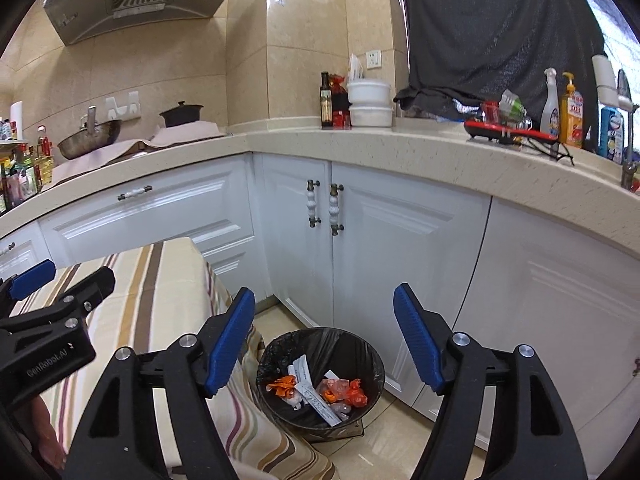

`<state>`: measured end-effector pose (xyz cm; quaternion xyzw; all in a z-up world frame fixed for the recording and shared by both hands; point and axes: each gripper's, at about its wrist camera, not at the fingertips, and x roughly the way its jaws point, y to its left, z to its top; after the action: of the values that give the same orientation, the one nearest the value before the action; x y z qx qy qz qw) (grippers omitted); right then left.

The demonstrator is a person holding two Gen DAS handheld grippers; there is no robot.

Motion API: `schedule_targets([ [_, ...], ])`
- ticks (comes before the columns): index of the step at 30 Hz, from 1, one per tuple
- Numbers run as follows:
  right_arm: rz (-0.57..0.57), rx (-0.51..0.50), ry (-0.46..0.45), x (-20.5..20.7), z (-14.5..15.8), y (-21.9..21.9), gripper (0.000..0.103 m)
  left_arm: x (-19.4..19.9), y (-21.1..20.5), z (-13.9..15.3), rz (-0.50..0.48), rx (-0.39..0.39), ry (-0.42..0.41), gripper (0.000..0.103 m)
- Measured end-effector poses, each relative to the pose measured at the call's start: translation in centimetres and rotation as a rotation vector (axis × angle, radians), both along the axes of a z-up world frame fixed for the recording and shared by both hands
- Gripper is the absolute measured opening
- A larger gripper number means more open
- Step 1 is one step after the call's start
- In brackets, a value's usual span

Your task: Collect trash

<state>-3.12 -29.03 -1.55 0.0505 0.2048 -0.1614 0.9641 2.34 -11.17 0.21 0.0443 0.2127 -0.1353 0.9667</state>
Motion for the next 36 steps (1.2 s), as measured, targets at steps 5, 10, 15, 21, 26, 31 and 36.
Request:
schedule_targets([
  [5, 0.008, -0.021, -0.021, -1.9, 1.2, 1.5, 0.072, -2.6, 2.5, 1.7, 0.02, -0.022, -0.049, 0.098],
  [10, 0.021, -0.036, -0.039, -3.7, 2.3, 3.0, 0.074, -4.2, 4.3, 2.8, 0.028, -0.052, -0.053, 0.098],
  [15, 0.028, -0.048, -0.053, -4.9, 3.0, 3.9, 0.074, -5.1, 4.9, 3.1, 0.024, -0.057, -0.06, 0.098],
  [21, 0.03, -0.055, -0.065, -5.6, 3.2, 4.2, 0.074, -5.7, 5.0, 3.2, 0.018, -0.061, -0.063, 0.098],
  [26, 0.029, -0.056, -0.07, -5.7, 3.3, 4.3, 0.074, -5.7, 5.1, 3.2, 0.023, -0.063, -0.06, 0.098],
  [31, 0.031, -0.053, -0.061, -5.6, 3.2, 4.2, 0.074, -5.5, 5.1, 3.1, 0.027, -0.065, -0.053, 0.098],
  [36, 0.031, -0.054, -0.062, -5.5, 3.3, 4.2, 0.074, -5.4, 5.2, 3.0, 0.024, -0.067, -0.048, 0.098],
])
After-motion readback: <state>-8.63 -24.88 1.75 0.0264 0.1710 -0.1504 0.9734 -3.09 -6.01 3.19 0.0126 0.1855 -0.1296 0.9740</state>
